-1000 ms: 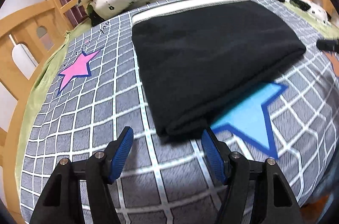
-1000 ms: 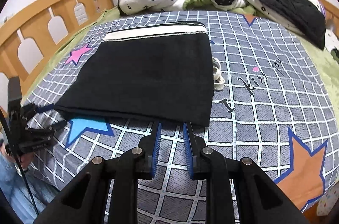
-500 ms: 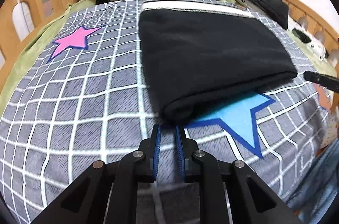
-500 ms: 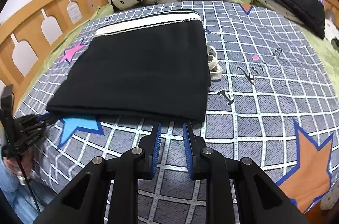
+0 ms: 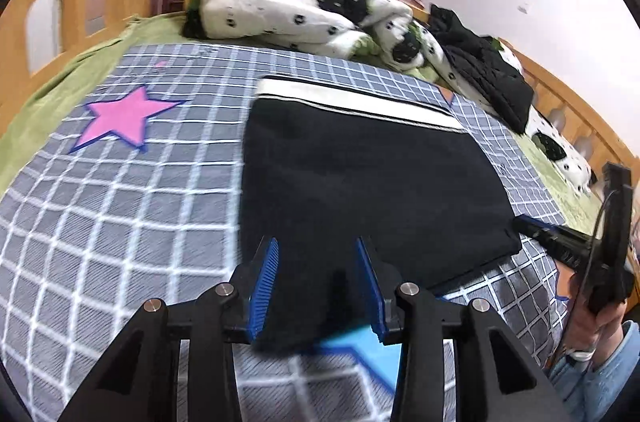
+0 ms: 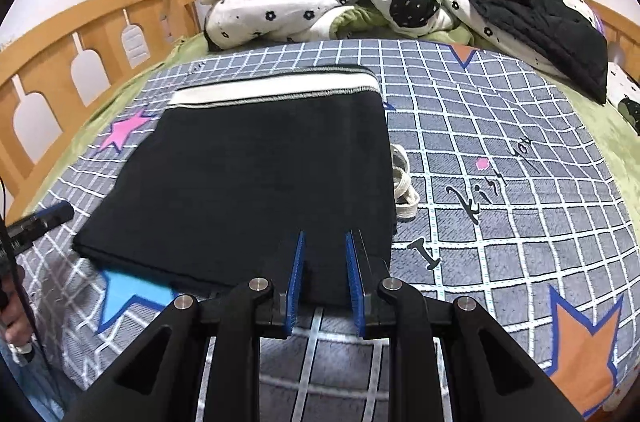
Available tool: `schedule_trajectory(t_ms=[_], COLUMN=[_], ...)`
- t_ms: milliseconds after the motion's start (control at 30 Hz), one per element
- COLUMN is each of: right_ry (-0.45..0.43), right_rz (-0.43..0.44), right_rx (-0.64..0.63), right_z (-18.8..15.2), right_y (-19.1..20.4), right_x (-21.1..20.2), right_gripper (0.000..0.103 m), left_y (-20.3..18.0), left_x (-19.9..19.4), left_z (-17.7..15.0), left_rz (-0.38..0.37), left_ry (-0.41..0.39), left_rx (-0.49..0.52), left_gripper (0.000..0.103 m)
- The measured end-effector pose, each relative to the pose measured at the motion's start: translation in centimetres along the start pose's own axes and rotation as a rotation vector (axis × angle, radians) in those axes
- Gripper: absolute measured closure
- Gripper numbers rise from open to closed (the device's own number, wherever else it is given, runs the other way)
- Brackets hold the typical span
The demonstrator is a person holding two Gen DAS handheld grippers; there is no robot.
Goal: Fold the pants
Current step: 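Press and square the folded bundle edges with both grippers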
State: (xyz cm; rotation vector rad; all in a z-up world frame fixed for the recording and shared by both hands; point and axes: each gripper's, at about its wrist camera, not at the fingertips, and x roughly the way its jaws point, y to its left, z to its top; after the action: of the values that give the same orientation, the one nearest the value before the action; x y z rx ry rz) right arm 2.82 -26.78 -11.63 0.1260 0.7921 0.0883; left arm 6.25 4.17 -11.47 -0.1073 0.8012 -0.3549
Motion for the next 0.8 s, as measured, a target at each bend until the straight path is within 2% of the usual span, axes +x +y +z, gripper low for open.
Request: schedule_trajectory(t_ms=[133,200,267,300,467,633,800], right_ry=[0.040,0.052,0.087,0.086,0.083,0.076,0.082], right_rz=[-0.018,-0.039,-0.060,-0.058,-0.041,-0.074,-0.070], right_rx=[0.001,-0.034,-0.064,-0.063,-0.031,-0.039,-0.024], right_z=[-1.1,-1.7,-2.1,-2.3,-2.5,-2.6,-2.5], right_y=[-0.3,0.0,0.4,0.3,0.0,0.6,0.4], right_x=[2.6,3.0,3.3,3.3,3.3,3.3,3.3], right_gripper=[0.082,0.082,0.082,0.082,0.082,0.082,0.082], left_y=[-1.0,-0.9,-1.4,-1.7,-1.5,-1.8,-1.8], left_x=[2.5,2.7,2.5,2.4,1.9,1.8,1.7], left_z=[-0.9,-1.8,-2.0,-2.2,-2.6,-2.7,-2.7], left_rz=[0.031,0.034,0.054,0.063,0.058,0.065,0.061], left_ry=[0.080,0.062,0.066,0.070,0.075,0.073,0.075], left_rx=[0.012,-0.011,0.027,0.053,0.033,0.048,0.041], left_gripper=[0.064,0.064,0.063,0.063,0.062,0.061,0.061])
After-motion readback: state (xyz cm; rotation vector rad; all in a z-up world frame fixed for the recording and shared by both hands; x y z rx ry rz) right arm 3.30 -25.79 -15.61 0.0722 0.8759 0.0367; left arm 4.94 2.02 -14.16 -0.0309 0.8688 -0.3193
